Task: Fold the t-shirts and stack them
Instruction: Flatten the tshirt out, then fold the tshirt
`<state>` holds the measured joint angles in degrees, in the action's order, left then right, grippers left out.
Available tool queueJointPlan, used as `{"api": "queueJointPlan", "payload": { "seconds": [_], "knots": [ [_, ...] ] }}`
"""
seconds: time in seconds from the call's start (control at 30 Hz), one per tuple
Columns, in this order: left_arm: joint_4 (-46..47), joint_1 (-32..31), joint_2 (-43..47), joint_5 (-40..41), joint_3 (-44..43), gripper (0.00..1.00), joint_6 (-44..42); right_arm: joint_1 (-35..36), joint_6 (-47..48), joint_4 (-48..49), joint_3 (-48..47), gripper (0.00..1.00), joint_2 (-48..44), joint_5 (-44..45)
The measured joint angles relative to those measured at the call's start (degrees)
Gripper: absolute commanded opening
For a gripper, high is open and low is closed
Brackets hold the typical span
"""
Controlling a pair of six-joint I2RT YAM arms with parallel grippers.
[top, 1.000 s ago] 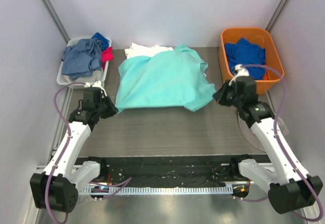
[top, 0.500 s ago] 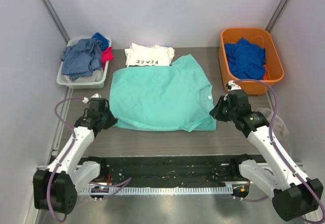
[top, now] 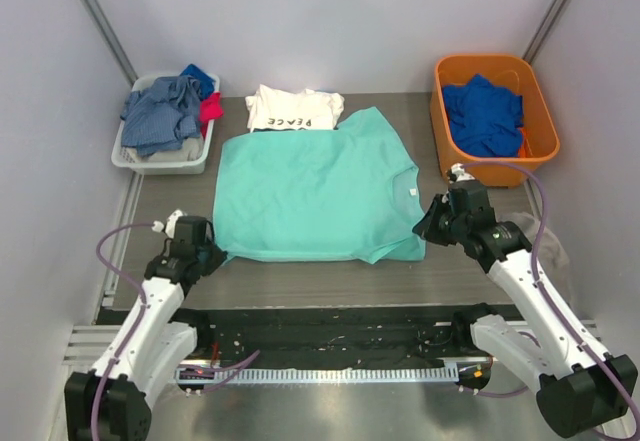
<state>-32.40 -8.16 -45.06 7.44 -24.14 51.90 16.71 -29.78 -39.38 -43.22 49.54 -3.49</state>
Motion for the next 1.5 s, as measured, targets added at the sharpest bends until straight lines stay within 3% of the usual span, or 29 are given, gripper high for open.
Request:
{"api": "queueJointPlan", "payload": {
  "seconds": [0.2,0.37,0.63,0.9,1.5],
  "knots": [
    [-4.52,-0.11,9.05,3.37,0.26,0.0,3.74,0.42,-3.26,-2.38,1.01,0.01,-1.22,-0.9],
    [-6.34,-0.24,11.32,5.66,0.87,0.0,5.95,2.16,-4.98,-4.55,1.9,0.01,-1.27,-0.85],
    [-6.49,-0.35,4.33,7.54,0.92,0.0,6.16,3.1,-7.45,-3.58,4.48,0.01,0.66,-0.2],
    [-3.78,-0.35,-0.79,10.64,0.33,0.0,4.44,3.13,-8.28,3.43,4.85,0.01,6.86,2.84],
    [4.59,-0.35,-16.11,12.46,-11.5,0.0,-4.72,2.34,-7.32,11.41,-0.39,0.01,16.94,9.4]
  ]
}}
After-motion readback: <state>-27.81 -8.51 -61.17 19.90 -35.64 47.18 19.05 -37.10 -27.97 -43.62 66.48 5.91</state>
